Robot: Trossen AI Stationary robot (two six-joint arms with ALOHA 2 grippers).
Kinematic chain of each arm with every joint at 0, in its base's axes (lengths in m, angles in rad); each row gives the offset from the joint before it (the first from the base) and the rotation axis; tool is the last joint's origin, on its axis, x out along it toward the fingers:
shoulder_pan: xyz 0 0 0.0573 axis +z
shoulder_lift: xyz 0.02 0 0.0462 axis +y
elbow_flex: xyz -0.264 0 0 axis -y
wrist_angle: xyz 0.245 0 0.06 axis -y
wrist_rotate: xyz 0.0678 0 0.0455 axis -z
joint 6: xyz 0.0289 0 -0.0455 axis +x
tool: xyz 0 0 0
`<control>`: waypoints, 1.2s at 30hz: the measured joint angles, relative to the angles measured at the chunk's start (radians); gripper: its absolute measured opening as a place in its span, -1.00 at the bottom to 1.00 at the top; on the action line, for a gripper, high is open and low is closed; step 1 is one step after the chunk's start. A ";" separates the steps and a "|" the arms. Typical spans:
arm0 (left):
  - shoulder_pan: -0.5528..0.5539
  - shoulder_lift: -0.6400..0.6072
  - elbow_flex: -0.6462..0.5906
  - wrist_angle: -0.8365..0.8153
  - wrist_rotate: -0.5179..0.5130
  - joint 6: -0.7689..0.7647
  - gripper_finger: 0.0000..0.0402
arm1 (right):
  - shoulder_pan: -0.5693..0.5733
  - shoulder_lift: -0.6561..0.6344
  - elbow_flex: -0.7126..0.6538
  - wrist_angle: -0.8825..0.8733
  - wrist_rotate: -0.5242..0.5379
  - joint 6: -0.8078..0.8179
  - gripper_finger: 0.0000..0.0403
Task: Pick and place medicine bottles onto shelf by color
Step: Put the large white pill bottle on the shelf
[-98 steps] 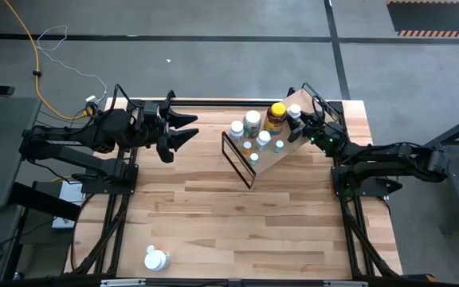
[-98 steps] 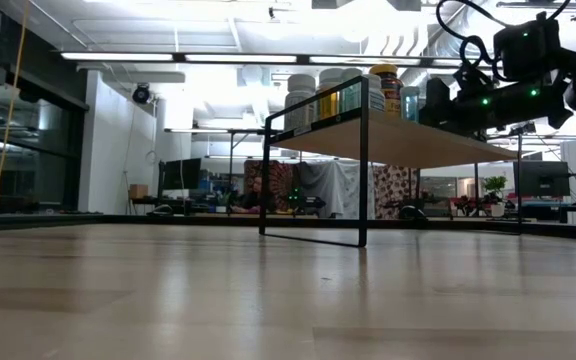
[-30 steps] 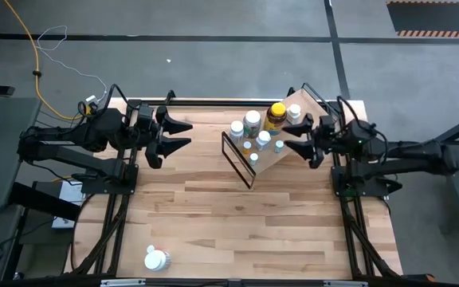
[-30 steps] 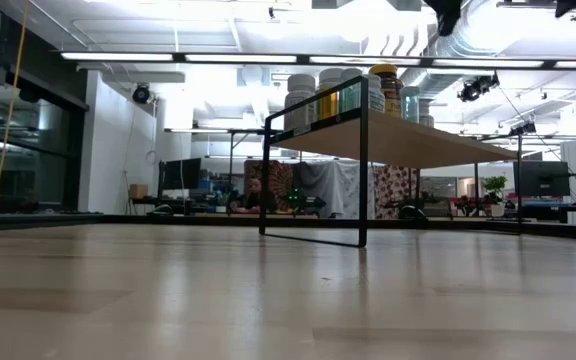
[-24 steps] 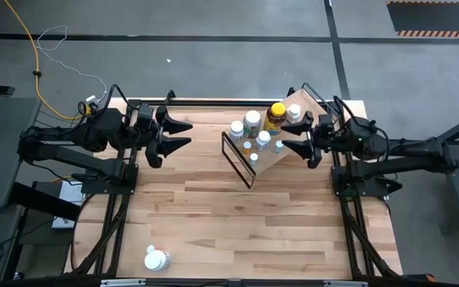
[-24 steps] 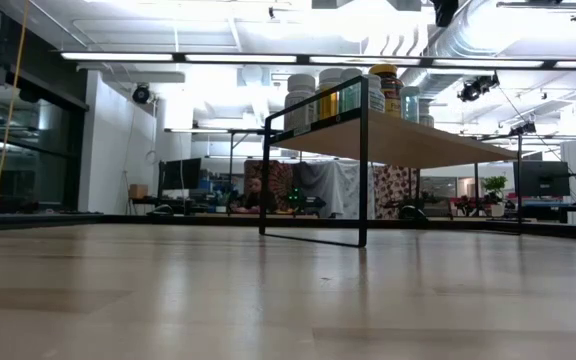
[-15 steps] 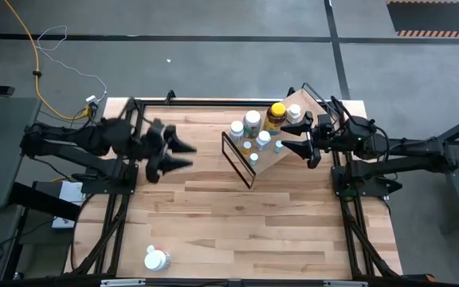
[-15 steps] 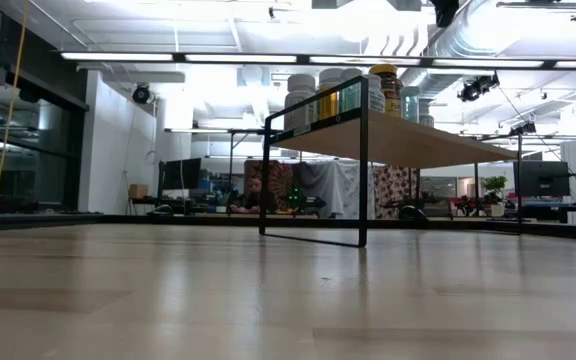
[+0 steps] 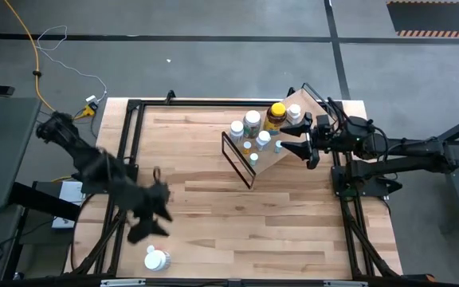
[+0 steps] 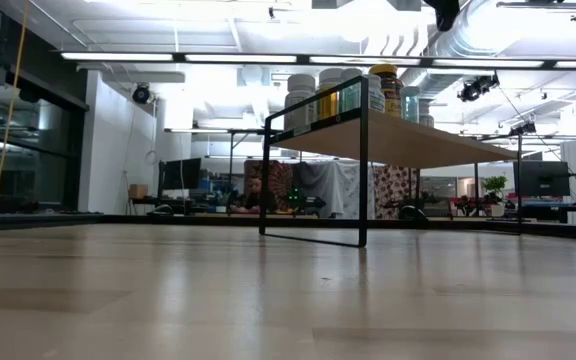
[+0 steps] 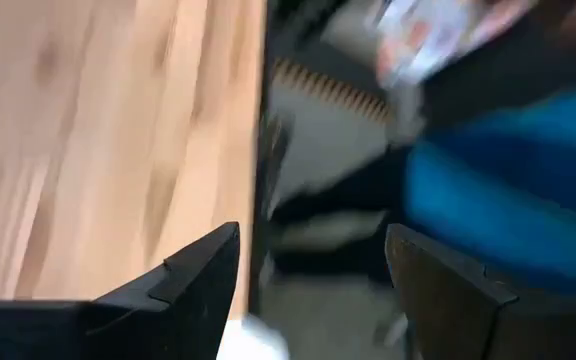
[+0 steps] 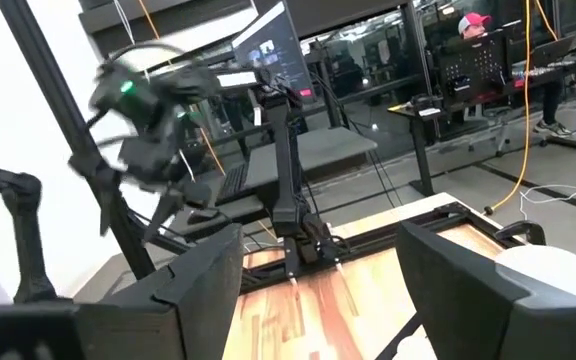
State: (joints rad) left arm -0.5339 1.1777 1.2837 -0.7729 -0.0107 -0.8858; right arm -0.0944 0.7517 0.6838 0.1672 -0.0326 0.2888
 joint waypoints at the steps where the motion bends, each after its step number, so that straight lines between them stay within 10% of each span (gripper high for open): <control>1: -0.034 0.026 0.008 -0.044 -0.001 -0.019 0.20 | 0.000 0.000 0.000 -0.004 0.000 -0.001 0.26; 16: -0.344 0.351 0.013 -0.127 -0.013 -0.132 0.20 | -0.002 0.000 0.000 -0.083 0.000 -0.002 0.26; 36: -0.369 0.372 0.013 -0.165 -0.067 -0.200 0.57 | -0.002 0.000 0.000 -0.093 0.000 0.001 0.26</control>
State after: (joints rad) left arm -0.9026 1.5494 1.2964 -0.9382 -0.0778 -1.0861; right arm -0.0967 0.7517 0.6842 0.0747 -0.0329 0.2897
